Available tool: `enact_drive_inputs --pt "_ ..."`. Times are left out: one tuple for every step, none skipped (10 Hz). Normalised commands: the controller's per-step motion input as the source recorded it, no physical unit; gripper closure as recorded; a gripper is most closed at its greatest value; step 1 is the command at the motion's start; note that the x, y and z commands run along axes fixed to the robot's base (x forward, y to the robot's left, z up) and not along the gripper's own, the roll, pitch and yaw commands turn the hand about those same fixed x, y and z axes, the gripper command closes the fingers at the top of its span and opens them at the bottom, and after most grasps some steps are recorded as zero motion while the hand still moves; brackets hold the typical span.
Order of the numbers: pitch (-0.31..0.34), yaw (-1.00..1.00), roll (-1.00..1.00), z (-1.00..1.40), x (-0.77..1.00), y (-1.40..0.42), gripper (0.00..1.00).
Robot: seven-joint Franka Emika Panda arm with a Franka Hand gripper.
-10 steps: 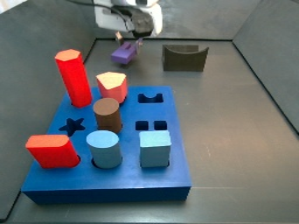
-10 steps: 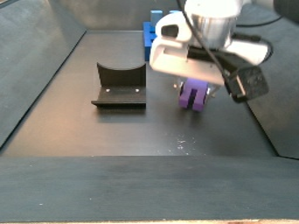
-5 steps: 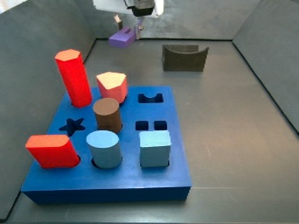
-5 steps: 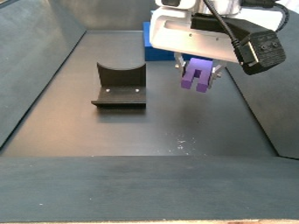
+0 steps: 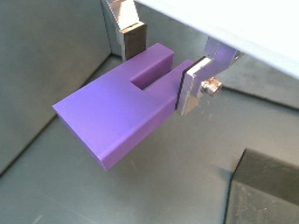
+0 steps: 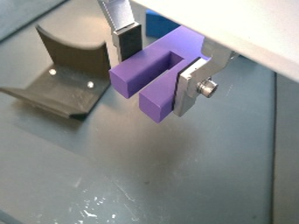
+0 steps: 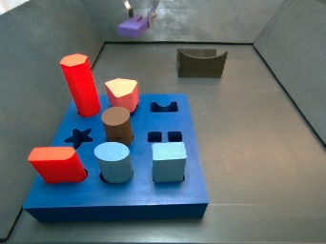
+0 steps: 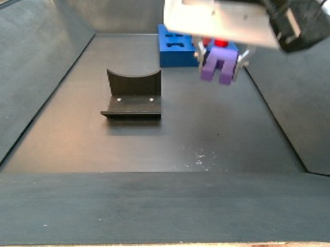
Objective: Pick up the double-square object. Move up. Place the double-square object on the fixture. Regrasp the double-square object. Move to above the board. Insert the double-square object.
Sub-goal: Place the double-square object on the fixture.
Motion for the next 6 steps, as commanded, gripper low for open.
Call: enact_drive_inputs --pt "0.044 -0.01 0.02 0.94 -0.02 0.01 1.0" --pt "0.048 -0.01 0.02 0.84 -0.02 0.01 1.0" --pt "0.062 -0.01 0.03 0.58 -0.01 0.01 1.0" --pt "0.07 -0.01 0.03 0.48 0.0 0.01 1.0" --pt "0.088 -0.01 0.03 0.22 0.01 0.02 1.0" --pt "0.114 1.0 0.06 -0.01 0.98 -1.0 1.0"
